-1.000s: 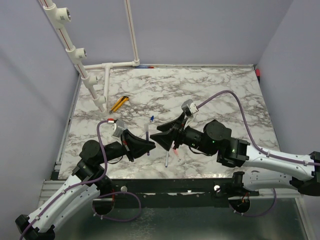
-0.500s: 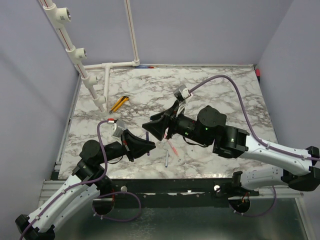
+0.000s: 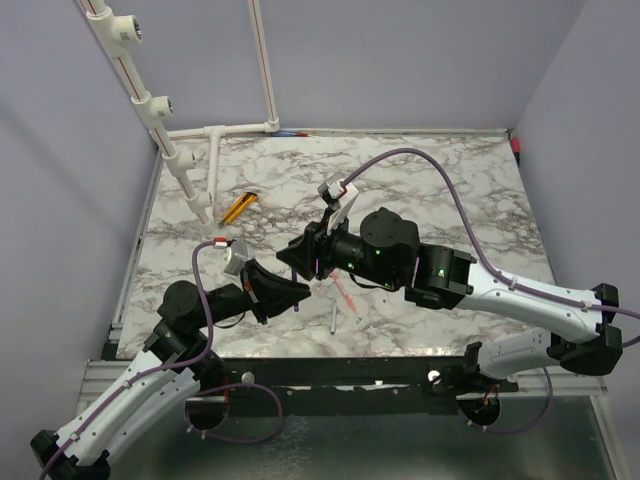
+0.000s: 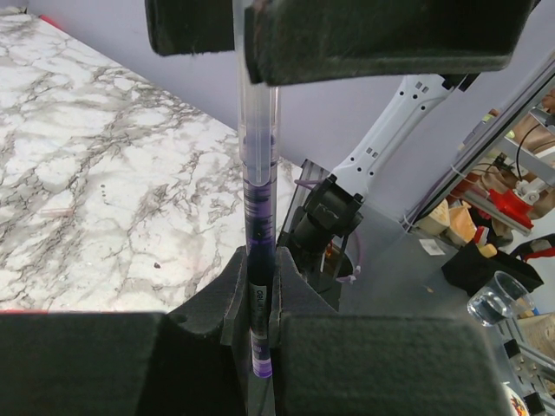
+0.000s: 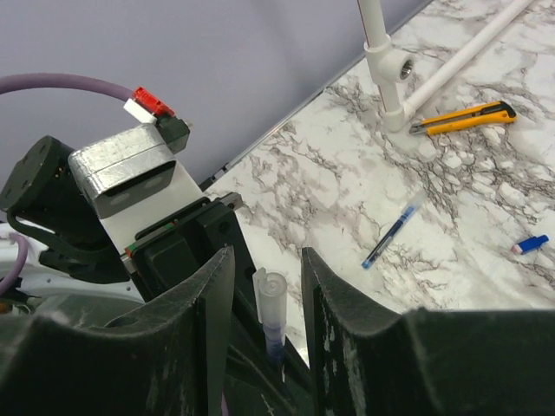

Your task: Insert the pens into the pen caps

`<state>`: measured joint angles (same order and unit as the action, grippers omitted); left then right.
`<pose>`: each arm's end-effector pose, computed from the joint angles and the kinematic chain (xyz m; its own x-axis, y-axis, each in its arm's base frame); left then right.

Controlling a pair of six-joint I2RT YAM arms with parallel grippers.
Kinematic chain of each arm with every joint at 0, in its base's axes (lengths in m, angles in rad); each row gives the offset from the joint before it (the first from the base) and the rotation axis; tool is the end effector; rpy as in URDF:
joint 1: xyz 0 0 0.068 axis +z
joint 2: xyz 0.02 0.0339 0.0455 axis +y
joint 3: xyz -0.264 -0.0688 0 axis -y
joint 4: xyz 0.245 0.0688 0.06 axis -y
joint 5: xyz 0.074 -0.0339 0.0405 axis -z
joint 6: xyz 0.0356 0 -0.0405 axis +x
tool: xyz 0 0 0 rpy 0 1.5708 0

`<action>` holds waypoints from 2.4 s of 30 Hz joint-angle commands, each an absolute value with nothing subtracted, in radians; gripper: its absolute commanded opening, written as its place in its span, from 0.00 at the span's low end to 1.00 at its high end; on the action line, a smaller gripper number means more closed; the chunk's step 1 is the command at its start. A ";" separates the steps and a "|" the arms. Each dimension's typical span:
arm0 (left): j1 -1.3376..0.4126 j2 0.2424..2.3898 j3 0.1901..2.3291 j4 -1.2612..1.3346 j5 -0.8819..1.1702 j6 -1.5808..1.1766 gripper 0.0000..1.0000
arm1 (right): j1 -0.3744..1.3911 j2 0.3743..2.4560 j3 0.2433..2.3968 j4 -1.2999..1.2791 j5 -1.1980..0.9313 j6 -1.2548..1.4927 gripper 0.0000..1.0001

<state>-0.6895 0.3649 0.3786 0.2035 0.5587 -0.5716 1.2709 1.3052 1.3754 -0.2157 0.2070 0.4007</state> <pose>0.0800 -0.0904 0.2935 -0.3680 -0.2911 -0.8831 0.8795 0.1991 -0.4322 0.0952 0.2831 0.4295 -0.3807 0.0610 -0.9227 -0.7889 0.4991 0.3585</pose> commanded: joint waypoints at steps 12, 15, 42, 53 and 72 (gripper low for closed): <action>-0.688 0.346 0.384 0.236 0.570 -0.572 0.00 | 1.280 1.320 1.368 -0.232 0.175 0.395 0.03; -0.689 0.343 0.385 0.238 0.560 -0.574 0.00 | 1.279 1.322 1.349 -0.247 0.158 0.390 0.01; -0.688 0.519 0.640 0.169 0.517 -0.417 0.00 | 1.291 1.199 1.097 -0.231 0.043 0.466 0.01; -0.688 0.577 0.721 0.167 0.521 -0.372 0.00 | 1.300 1.184 1.047 -0.223 -0.024 0.492 0.01; -0.689 0.600 0.756 0.164 0.530 -0.375 0.00 | 1.336 1.184 1.070 -0.235 0.043 0.505 0.01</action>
<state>-0.7029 0.6167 0.6991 -0.1081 0.6510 -0.3584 1.2503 1.1305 1.1088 0.0380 0.1974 0.4377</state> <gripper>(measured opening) 0.086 0.051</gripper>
